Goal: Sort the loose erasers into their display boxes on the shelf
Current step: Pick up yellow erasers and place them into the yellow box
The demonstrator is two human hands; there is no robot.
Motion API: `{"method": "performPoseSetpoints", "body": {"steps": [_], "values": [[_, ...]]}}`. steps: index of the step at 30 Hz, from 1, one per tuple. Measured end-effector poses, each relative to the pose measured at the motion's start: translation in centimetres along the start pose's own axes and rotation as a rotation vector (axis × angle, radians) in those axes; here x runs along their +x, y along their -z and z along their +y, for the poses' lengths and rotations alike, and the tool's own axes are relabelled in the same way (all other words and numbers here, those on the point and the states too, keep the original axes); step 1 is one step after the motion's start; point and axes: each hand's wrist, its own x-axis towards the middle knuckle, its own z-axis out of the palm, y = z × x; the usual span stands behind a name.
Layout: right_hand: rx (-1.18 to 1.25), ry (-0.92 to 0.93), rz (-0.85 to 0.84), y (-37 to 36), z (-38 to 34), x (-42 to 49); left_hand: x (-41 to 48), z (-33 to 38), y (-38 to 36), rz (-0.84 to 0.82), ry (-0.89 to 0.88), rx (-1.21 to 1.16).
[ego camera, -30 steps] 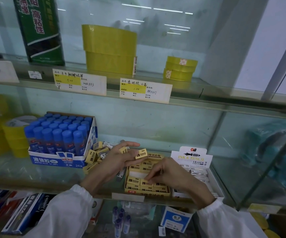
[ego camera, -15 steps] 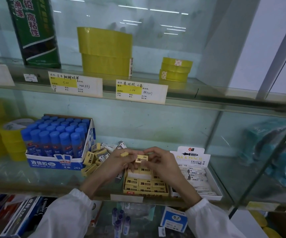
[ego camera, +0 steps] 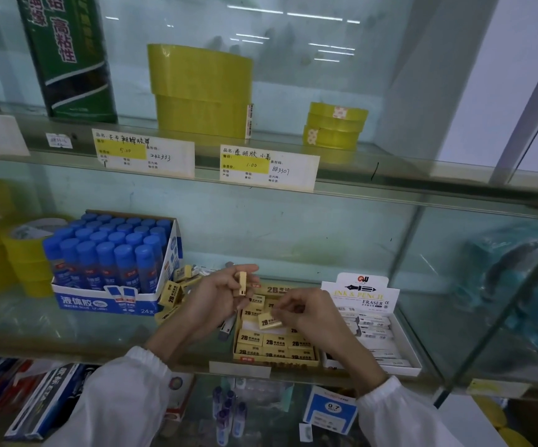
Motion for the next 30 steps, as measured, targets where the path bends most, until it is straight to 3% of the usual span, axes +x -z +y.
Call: {"method": "performPoseSetpoints", "body": {"steps": [6,11,16,19,22,25,28,30], "values": [[-0.078,-0.032,-0.027,-1.5,-1.1,1.5,0.3,0.2,-0.2,0.117,-0.098,-0.049],[-0.280,0.086,-0.020,-2.2,-1.7,1.3,-0.2,0.4,-0.6,0.123,-0.137,0.030],[0.031,0.008,-0.136,-1.4,-2.0,0.9,-0.4,0.2,-0.9,0.089,-0.109,0.121],[0.300,-0.083,-0.100,0.1,-2.1,0.7,-0.4,0.2,-0.7,0.074,-0.101,0.110],[0.063,-0.086,0.060,0.7,-1.6,0.8,-0.4,0.0,-0.9,0.052,-0.087,0.193],[-0.282,-0.066,0.010,-0.1,-1.7,0.6,-0.5,-0.4,-1.4,0.065,-0.133,0.336],[-0.288,-0.007,-0.019,-0.7,-2.1,0.5,-0.4,-0.6,-1.4,0.083,-0.167,0.377],[-0.149,-0.052,-0.043,0.0,-2.0,0.4,-0.5,-0.6,-1.2,0.081,-0.175,0.401]]}}
